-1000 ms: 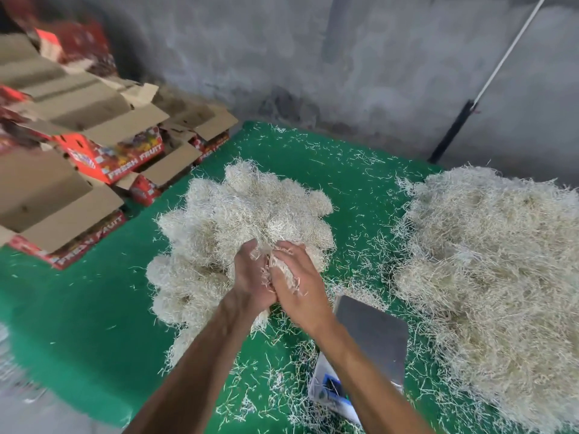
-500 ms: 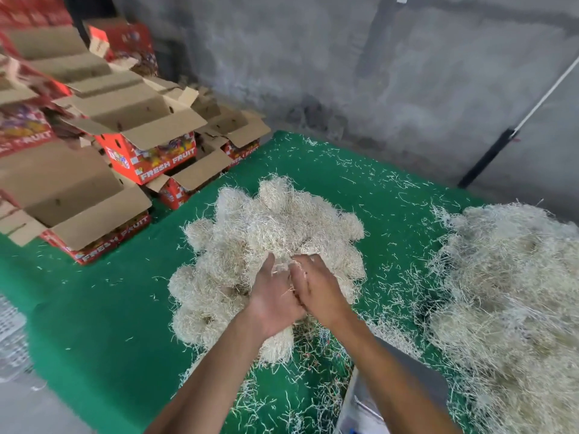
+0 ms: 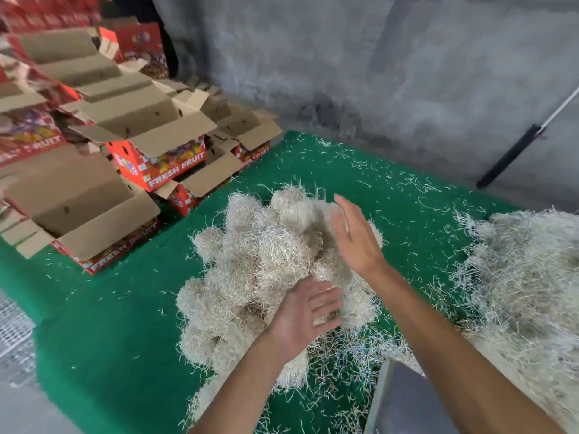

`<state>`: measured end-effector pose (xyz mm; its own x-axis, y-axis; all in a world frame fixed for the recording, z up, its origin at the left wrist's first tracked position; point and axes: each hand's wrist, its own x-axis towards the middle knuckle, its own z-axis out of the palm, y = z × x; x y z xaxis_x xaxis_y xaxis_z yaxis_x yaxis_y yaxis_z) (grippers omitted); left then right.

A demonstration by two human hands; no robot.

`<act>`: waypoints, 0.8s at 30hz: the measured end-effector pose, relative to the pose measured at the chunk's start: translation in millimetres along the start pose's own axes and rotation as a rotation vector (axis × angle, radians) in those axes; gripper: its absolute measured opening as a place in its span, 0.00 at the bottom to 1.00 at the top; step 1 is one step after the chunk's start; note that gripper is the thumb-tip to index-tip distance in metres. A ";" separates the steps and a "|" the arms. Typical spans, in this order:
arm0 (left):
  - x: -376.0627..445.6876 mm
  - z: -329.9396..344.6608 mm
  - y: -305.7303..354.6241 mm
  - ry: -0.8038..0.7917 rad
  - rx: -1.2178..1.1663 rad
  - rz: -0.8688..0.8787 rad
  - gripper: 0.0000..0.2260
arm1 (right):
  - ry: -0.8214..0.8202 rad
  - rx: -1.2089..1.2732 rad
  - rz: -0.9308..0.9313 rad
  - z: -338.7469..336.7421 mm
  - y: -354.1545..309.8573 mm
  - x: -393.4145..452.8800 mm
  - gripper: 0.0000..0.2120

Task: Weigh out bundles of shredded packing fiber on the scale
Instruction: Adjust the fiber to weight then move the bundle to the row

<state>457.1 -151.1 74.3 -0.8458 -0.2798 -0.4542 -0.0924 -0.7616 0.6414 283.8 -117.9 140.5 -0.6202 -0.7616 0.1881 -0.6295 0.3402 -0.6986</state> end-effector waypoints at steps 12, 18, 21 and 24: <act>30.6 177.0 -107.0 -0.082 0.531 0.021 0.10 | 0.266 0.094 0.355 -102.6 146.3 -210.6 0.23; 65.4 232.4 -173.9 -0.132 0.659 -0.036 0.14 | 0.314 -0.016 0.467 -157.8 224.6 -292.0 0.26; 94.1 257.7 -195.8 -0.082 0.755 -0.031 0.17 | 0.333 -0.116 0.413 -186.5 257.5 -294.1 0.23; 129.1 278.9 -214.8 0.017 0.827 -0.005 0.31 | 0.305 -0.213 0.378 -202.7 288.5 -280.1 0.26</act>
<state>221.2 139.4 50.4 -0.8369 -0.2914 -0.4633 -0.4585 -0.0890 0.8842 181.1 305.3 26.3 -0.9103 -0.3799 0.1643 -0.3969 0.6887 -0.6068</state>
